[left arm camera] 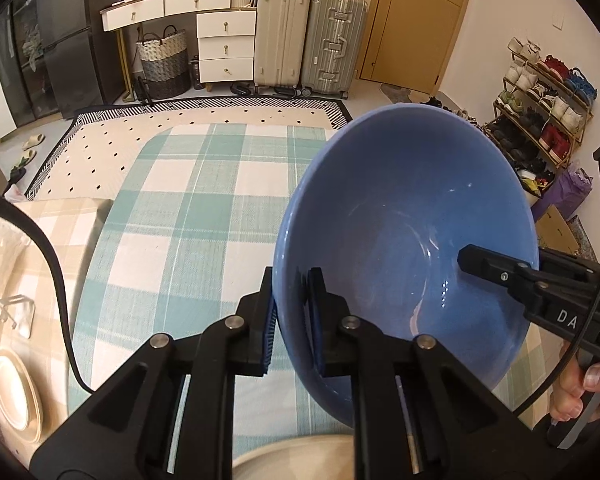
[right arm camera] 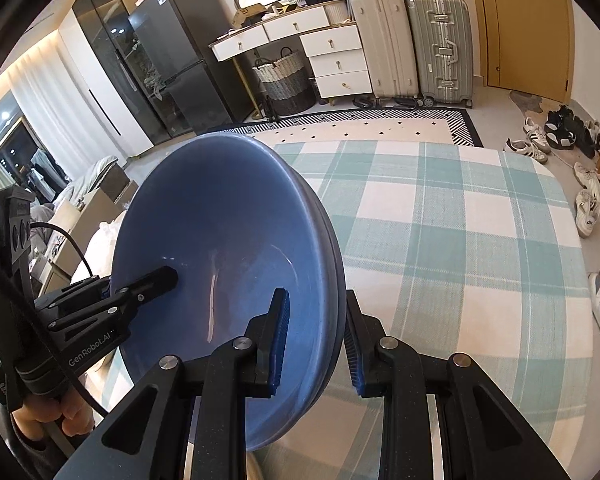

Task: Organize plates and bowls
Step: 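Lift and carry the blue bowl stack over the cream plates with both tools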

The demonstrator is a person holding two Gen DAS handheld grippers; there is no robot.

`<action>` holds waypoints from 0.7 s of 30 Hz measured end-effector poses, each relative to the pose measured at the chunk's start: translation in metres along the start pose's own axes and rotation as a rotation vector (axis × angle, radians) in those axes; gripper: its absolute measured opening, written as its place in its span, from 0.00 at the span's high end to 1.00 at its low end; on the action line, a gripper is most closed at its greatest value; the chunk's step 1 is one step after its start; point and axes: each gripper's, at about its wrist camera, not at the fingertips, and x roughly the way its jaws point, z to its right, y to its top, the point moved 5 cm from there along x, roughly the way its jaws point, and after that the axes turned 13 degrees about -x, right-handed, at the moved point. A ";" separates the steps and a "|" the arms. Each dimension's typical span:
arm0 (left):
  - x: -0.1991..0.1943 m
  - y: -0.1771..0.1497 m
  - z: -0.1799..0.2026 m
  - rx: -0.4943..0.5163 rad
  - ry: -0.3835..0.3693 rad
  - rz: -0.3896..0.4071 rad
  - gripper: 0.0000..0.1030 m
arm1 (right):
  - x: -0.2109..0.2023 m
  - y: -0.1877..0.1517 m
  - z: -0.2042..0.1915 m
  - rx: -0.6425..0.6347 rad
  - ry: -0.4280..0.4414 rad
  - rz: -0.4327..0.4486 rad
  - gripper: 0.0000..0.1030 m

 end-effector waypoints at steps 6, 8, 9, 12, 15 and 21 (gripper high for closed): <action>-0.028 -0.024 -0.007 0.001 0.013 0.011 0.89 | -0.014 -0.013 -0.020 -0.008 0.000 0.004 0.74; -0.038 -0.033 -0.011 -0.001 0.016 0.013 0.89 | -0.017 -0.019 -0.027 -0.010 0.003 0.005 0.74; -0.042 -0.036 -0.012 -0.006 0.015 0.012 0.89 | -0.019 -0.022 -0.031 -0.012 0.005 0.005 0.74; -0.055 -0.051 -0.019 -0.015 0.021 0.007 0.89 | -0.023 -0.030 -0.040 -0.017 0.009 0.003 0.74; -0.066 -0.063 -0.024 -0.017 0.032 0.008 0.89 | -0.025 -0.038 -0.049 -0.013 0.017 0.000 0.74; -0.086 -0.086 -0.035 -0.029 0.048 0.011 0.89 | -0.031 -0.055 -0.068 -0.018 0.029 -0.007 0.74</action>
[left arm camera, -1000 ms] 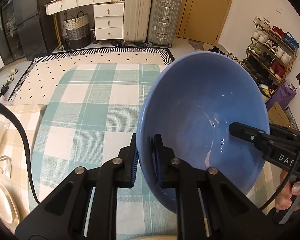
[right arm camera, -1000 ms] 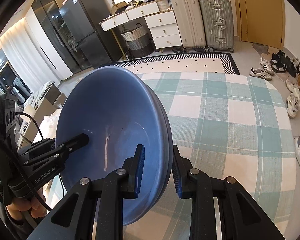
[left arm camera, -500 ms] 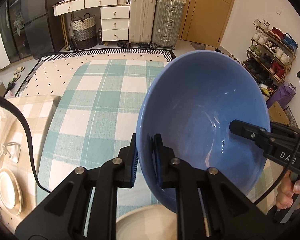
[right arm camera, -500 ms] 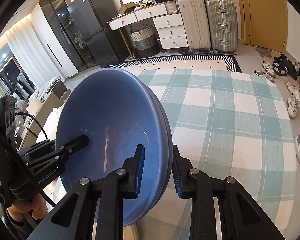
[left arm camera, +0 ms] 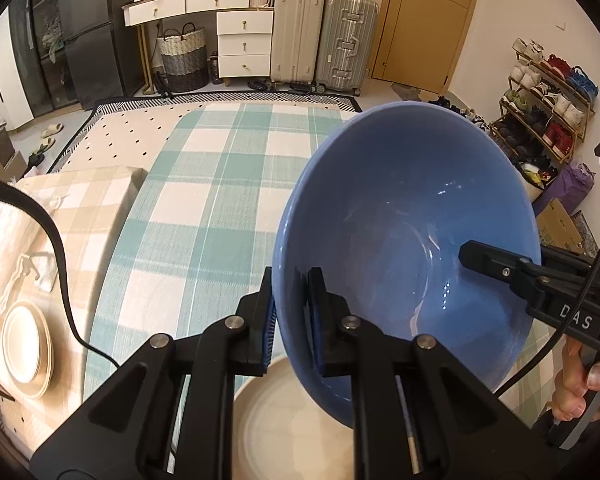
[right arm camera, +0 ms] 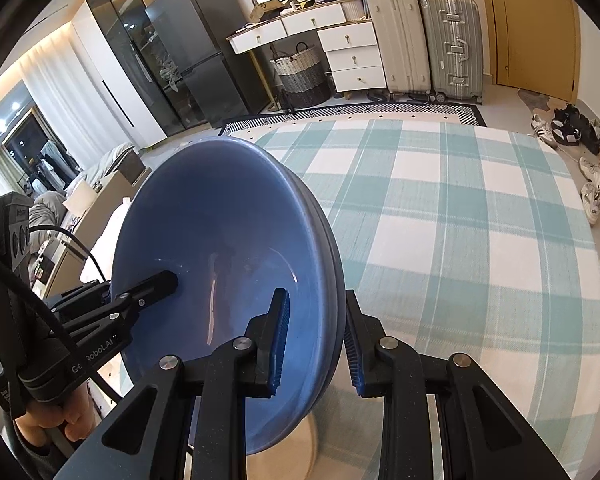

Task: Organize plates and bowls
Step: 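Lift and carry the blue bowl stack over the cream plates with both tools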

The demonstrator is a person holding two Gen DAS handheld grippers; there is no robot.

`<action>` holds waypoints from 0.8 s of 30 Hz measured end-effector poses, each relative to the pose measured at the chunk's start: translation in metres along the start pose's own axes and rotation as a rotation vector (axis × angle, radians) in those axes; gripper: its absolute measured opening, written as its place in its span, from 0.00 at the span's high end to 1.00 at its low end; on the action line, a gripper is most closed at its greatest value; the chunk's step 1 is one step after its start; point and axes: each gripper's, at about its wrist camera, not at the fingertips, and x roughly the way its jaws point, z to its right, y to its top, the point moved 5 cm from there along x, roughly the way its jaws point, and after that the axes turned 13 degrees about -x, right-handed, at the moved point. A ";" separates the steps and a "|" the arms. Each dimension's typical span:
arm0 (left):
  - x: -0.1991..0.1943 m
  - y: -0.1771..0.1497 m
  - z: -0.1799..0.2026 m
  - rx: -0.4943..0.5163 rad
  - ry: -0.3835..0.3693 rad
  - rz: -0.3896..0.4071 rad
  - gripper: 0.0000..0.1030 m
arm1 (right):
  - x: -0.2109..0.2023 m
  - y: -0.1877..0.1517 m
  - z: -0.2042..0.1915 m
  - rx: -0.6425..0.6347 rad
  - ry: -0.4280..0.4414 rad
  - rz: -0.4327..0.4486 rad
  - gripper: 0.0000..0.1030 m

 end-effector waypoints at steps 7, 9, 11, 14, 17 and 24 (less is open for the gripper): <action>-0.022 -0.031 -0.019 -0.012 0.026 0.002 0.89 | -0.001 -0.022 -0.025 -0.018 0.021 -0.021 0.74; -0.028 -0.040 -0.025 -0.013 0.035 0.000 0.89 | -0.001 -0.030 -0.032 -0.020 0.032 -0.034 0.74; -0.032 -0.049 -0.030 -0.017 0.040 -0.002 0.89 | -0.001 -0.038 -0.038 -0.021 0.036 -0.043 0.74; -0.039 -0.064 -0.035 -0.016 0.047 -0.002 0.89 | -0.003 -0.049 -0.046 -0.026 0.033 -0.056 0.74; -0.046 -0.078 -0.042 -0.022 0.047 -0.005 0.89 | -0.006 -0.060 -0.055 -0.028 0.038 -0.060 0.74; -0.057 -0.107 -0.055 -0.030 0.046 -0.016 0.89 | -0.010 -0.084 -0.071 -0.039 0.043 -0.076 0.74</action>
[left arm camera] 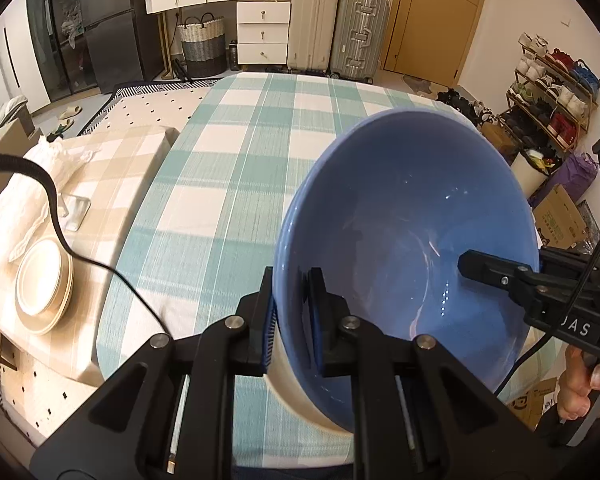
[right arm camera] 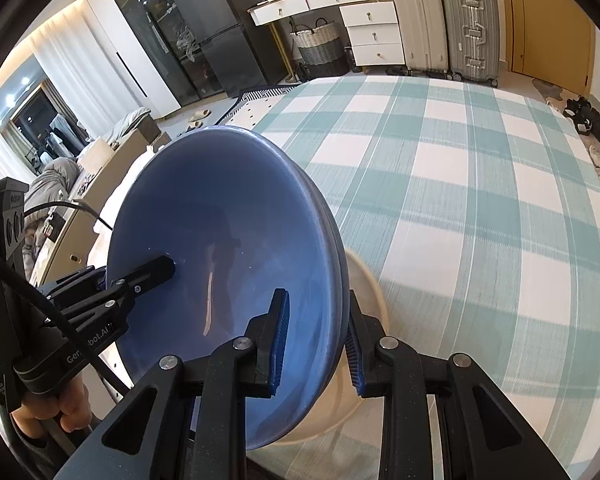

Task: Organize plates and bowls
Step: 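Lift and carry the blue bowl stack over the cream plates with both tools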

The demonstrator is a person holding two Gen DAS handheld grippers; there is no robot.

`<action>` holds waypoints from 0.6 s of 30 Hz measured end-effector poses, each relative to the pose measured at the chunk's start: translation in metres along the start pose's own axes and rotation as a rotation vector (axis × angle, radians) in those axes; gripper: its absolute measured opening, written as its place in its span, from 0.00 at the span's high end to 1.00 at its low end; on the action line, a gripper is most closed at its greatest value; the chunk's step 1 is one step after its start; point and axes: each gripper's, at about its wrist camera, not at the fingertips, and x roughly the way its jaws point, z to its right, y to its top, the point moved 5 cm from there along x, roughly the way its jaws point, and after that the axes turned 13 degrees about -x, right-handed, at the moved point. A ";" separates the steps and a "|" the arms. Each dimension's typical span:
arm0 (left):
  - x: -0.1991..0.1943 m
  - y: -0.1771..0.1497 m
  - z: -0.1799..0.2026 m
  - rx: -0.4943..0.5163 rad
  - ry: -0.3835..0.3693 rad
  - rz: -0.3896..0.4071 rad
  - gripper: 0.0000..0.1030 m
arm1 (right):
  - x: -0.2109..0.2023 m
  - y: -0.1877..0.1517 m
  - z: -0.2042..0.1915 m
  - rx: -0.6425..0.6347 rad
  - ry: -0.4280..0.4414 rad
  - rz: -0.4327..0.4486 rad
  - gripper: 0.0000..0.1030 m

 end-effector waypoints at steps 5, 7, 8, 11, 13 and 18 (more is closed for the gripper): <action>0.002 -0.018 -0.007 -0.007 -0.006 -0.024 0.89 | 0.000 -0.014 -0.006 -0.002 -0.003 -0.018 0.74; 0.003 -0.024 -0.009 -0.012 -0.012 -0.035 0.89 | 0.000 -0.019 -0.008 -0.001 0.000 -0.025 0.74; 0.003 -0.026 -0.010 -0.013 -0.012 -0.039 0.89 | 0.000 -0.021 -0.008 0.002 0.002 -0.029 0.74; 0.005 -0.030 -0.009 -0.010 -0.008 -0.048 0.89 | 0.005 -0.026 -0.008 0.007 0.005 -0.051 0.74; 0.006 -0.033 -0.009 -0.004 -0.007 -0.053 0.89 | 0.008 -0.030 -0.008 0.009 0.004 -0.063 0.74; 0.005 -0.031 -0.004 0.007 -0.003 -0.049 0.89 | 0.011 -0.032 -0.006 0.009 -0.012 -0.067 0.74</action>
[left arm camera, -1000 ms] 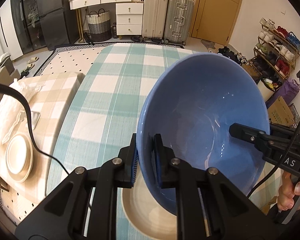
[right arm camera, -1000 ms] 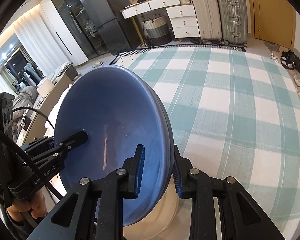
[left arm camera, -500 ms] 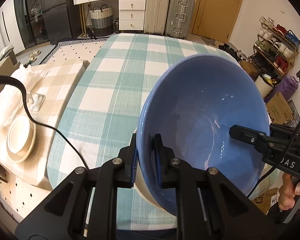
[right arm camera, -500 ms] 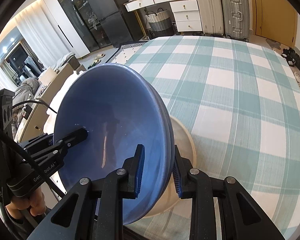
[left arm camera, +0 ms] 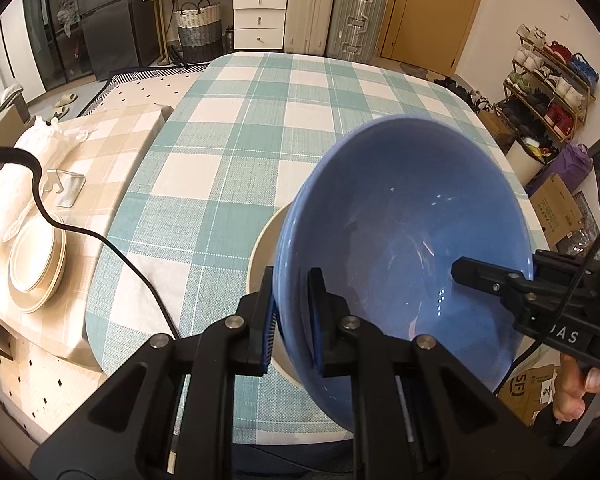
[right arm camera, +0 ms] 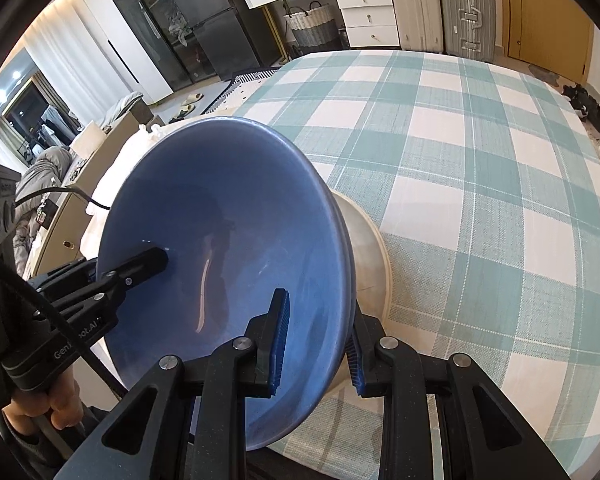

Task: Organize plates and bowls
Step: 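Lift and carry the blue bowl stack over the cream plates with both tools, then lower the blue bowl stack onto the cream plates with both tools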

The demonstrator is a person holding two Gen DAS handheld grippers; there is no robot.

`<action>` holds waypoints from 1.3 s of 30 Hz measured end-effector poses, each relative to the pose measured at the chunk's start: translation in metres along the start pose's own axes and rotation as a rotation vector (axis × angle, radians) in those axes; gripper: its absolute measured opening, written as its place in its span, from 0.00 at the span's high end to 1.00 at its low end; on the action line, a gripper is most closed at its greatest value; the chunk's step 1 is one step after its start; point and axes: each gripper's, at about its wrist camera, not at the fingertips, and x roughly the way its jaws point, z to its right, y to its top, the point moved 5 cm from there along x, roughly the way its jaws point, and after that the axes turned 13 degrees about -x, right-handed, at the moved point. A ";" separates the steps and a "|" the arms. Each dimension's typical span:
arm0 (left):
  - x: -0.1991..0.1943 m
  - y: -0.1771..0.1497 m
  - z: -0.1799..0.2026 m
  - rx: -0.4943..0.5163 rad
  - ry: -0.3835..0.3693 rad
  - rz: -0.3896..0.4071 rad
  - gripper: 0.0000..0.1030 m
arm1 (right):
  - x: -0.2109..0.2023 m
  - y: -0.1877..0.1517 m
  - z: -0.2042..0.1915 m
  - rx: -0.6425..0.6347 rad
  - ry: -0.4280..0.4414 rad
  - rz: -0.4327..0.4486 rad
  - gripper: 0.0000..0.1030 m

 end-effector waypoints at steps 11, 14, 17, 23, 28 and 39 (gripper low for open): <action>0.018 0.013 -0.004 -0.014 0.009 0.003 0.87 | 0.010 0.010 0.004 0.002 0.005 0.009 0.74; 0.021 0.016 -0.002 -0.010 0.011 0.014 0.87 | 0.013 0.014 0.001 -0.015 -0.031 0.009 0.72; 0.025 0.019 -0.002 -0.003 0.024 0.023 0.87 | 0.015 0.015 0.000 -0.026 -0.054 0.007 0.71; 0.028 0.022 -0.003 -0.005 0.020 0.022 0.86 | 0.009 0.018 0.005 -0.012 -0.062 0.038 0.66; 0.030 0.025 -0.005 -0.015 0.016 0.029 0.86 | 0.001 0.020 0.009 0.001 -0.062 0.065 0.56; 0.002 0.037 -0.009 -0.024 -0.037 0.095 0.44 | -0.023 0.018 0.006 -0.030 -0.081 0.157 0.29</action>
